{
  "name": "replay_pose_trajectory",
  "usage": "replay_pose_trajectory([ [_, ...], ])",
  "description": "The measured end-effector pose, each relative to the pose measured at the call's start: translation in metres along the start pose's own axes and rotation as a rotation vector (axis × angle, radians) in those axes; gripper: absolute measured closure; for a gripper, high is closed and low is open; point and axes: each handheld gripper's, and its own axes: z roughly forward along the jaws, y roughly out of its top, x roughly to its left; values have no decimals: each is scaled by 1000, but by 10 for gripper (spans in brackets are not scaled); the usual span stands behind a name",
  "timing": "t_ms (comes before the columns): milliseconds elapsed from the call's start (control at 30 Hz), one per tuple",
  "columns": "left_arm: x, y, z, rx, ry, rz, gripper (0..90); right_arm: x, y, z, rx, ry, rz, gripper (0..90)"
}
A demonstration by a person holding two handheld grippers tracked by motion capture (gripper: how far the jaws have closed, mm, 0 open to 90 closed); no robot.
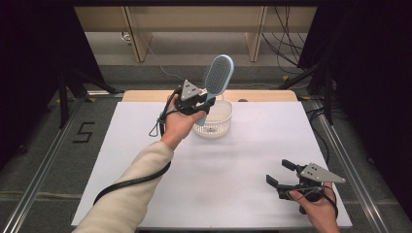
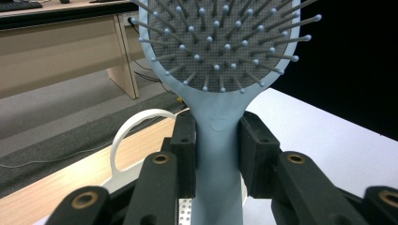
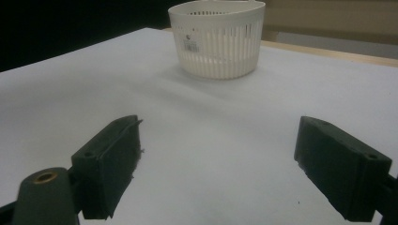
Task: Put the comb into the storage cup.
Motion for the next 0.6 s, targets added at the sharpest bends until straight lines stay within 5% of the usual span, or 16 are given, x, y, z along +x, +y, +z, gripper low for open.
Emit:
replay_pose_trajectory([
  [600,2,2,7,2,-3,4,696,0,0,0,-2,0,2,156],
])
